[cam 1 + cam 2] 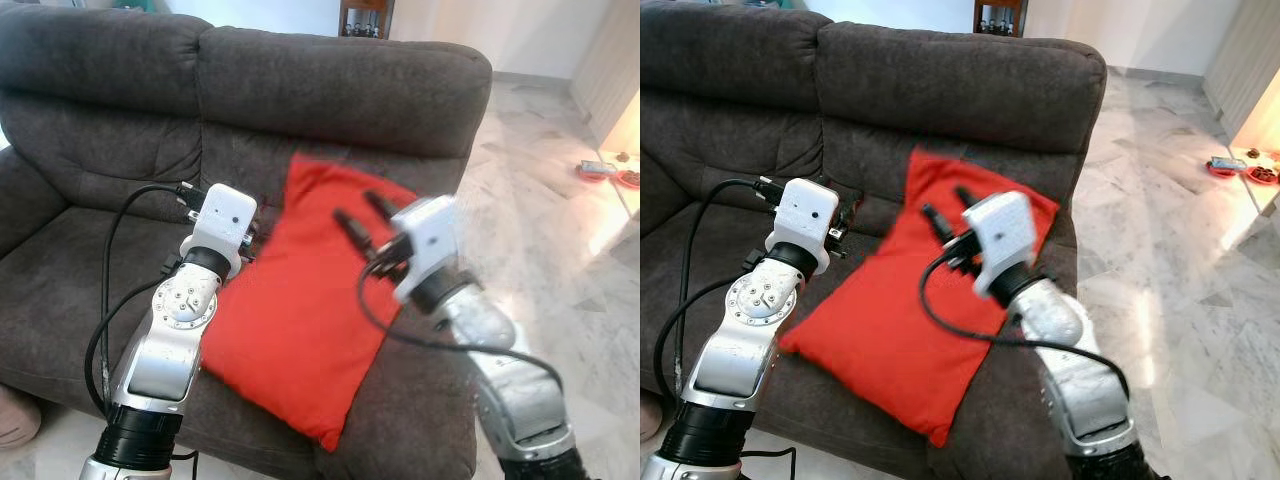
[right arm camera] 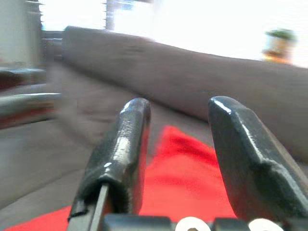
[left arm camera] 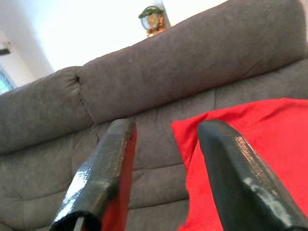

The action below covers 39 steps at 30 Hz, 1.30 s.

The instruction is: Move the pillow to the sofa from floor

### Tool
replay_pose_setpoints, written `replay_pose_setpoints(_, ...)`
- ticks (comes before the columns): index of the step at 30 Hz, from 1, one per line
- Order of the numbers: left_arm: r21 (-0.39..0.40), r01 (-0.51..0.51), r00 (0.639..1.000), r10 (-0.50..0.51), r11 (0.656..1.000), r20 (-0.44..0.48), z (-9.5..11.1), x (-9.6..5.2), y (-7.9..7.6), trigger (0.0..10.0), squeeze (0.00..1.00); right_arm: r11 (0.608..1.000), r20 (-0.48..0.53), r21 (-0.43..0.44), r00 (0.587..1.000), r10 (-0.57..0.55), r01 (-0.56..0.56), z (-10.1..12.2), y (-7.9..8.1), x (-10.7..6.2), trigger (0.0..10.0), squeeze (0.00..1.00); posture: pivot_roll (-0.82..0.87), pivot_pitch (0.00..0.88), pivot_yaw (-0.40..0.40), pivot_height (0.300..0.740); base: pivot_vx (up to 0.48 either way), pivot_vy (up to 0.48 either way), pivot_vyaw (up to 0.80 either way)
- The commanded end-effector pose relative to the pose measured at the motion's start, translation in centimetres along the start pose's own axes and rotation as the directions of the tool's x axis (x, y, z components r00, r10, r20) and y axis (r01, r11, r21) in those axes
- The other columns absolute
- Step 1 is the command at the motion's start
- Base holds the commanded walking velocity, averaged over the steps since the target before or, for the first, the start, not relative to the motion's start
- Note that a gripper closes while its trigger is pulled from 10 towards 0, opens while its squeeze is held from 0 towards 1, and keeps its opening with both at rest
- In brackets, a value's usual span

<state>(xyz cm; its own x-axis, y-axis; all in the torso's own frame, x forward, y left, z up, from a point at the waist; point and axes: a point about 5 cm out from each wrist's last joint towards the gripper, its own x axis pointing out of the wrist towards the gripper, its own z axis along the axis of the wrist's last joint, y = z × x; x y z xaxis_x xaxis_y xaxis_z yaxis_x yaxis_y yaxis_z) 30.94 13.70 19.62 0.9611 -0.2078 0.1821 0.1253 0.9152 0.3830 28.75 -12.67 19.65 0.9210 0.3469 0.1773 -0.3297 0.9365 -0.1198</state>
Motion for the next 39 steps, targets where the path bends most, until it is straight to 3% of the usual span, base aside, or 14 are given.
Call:
replay_pose_setpoints(1, -0.015, -0.02, 0.999, 0.019, 1.0, -0.041, -1.2, -0.2, 0.2, 10.0, 0.0, 0.993, -0.025, 0.024, 0.993, -0.113, 0.114, -0.9, -1.9, -0.3, 10.0, 0.0, 0.08, 0.032, -0.041, 0.74, 0.0, 0.0, 0.0)
replay_pose_setpoints(2, -0.043, -0.041, 0.994, 0.036, 0.998, -0.099, -2.8, -0.7, 0.2, 10.0, 0.0, 0.975, -0.093, 0.019, 0.971, -0.22, 0.222, -2.7, -4.1, -1.1, 10.0, 0.0, 0.08, 0.034, -0.037, 0.74, 0.0, 0.0, 0.0)
replay_pose_setpoints(3, -0.043, -0.041, 0.994, 0.036, 0.998, -0.099, -2.8, -0.7, 0.2, 10.0, 0.0, 0.975, -0.093, 0.019, 0.971, -0.22, 0.222, -2.7, -4.1, -1.1, 10.0, 0.0, 0.08, 0.034, -0.037, 0.74, 0.0, 0.0, 0.0)
replay_pose_setpoints(4, -0.064, -0.052, 0.987, 0.041, 0.997, -0.156, -4.2, -1.1, 0.2, 10.0, 0.0, 0.954, -0.148, 0.025, 0.945, -0.291, 0.297, -4.2, -5.6, -2.0, 10.0, 0.0, 0.08, 0.034, -0.037, 0.74, 0.0, 0.0, 0.0)
replay_pose_setpoints(10, -0.099, -0.149, 0.954, 0.117, 0.984, -0.278, -7.5, -2.8, 0.7, 10.0, 0.0, 0.892, -0.3, -0.009, 0.85, -0.433, 0.452, -8.7, -8.6, -5.4, 10.0, 0.0, 0.07, 0.031, -0.032, 0.74, 0.0, 0.0, 0.0)
replay_pose_setpoints(14, -0.062, -0.188, 0.939, 0.161, 0.98, -0.302, -8.4, -3.6, 1.2, 10.0, 0.0, 0.846, -0.384, 0.04, 0.789, -0.479, 0.532, -11.5, -9.7, -7.6, 10.0, 0.0, 0.07, 0.027, -0.026, 0.74, 0.0, 0.0, 0.0)
replay_pose_setpoints(16, -0.042, -0.184, 0.931, 0.16, 0.982, -0.327, -9.3, -4.4, 1.0, 10.0, 0.0, 0.83, -0.462, 0.016, 0.741, -0.488, 0.557, -13.9, -10.1, -9.6, 10.0, 0.0, 0.07, 0.016, -0.022, 0.74, 0.0, 0.0, 0.0)
replay_pose_setpoints(20, -0.032, -0.171, 0.903, 0.143, 0.985, -0.404, -11.8, -6.5, 0.2, 10.0, 0.0, 0.82, -0.597, -0.026, 0.649, -0.471, 0.572, -17.9, -10.0, -13.2, 10.0, 0.0, 0.07, 0.01, -0.021, 0.74, 0.0, 0.0, 0.0)
replay_pose_setpoints(23, -0.027, -0.154, 0.853, 0.119, 0.988, -0.508, -14.6, -8.7, -0.7, 10.0, 0.0, 0.801, -0.681, -0.042, 0.57, -0.46, 0.597, -20.1, -9.5, -16.1, 10.0, 0.0, 0.07, 0.0, -0.022, 0.74, 0.0, 0.0, 0.0)
replay_pose_setpoints(26, -0.03, -0.149, 0.826, 0.107, 0.988, -0.553, -15.9, -9.9, -1.1, 10.0, 0.0, 0.802, -0.72, -0.046, 0.536, -0.44, 0.596, -21.0, -9.1, -17.4, 10.0, 0.0, 0.07, 0.0, -0.018, 0.74, 0.0, 0.0, 0.0)
replay_pose_setpoints(28, -0.031, -0.128, 0.793, 0.084, 0.991, -0.603, -17.2, -11.0, -1.8, 10.0, 0.0, 0.818, -0.762, -0.072, 0.498, -0.415, 0.57, -21.9, -8.6, -18.8, 10.0, 0.0, 0.07, 0.0, -0.017, 0.74, 0.0, 0.0, 0.0)
replay_pose_setpoints(34, -0.037, -0.112, 0.697, 0.052, 0.993, -0.715, -19.9, -12.9, -2.4, 10.0, 0.0, 0.815, -0.837, -0.145, 0.37, -0.404, 0.561, -23.2, -8.1, -22.3, 10.0, 0.0, 0.08, 0.0, -0.011, 0.74, 0.0, 0.0, 0.0)
replay_pose_setpoints(38, -0.02, -0.113, 0.65, 0.059, 0.993, -0.758, -21.0, -14.1, -2.3, 10.0, 0.0, 0.839, -0.863, -0.144, 0.348, -0.366, 0.525, -23.7, -7.3, -23.1, 10.0, 0.0, 0.08, 0.0, -0.008, 0.74, 0.0, 0.0, 0.0)
replay_pose_setpoints(39, -0.013, -0.11, 0.6, 0.056, 0.994, -0.798, -22.1, -15.5, -2.2, 10.0, 0.0, 0.858, -0.891, -0.151, 0.307, -0.333, 0.492, -24.2, -6.2, -24.1, 10.0, 0.0, 0.08, 0.0, -0.011, 0.74, 0.0, 0.0, 0.0)
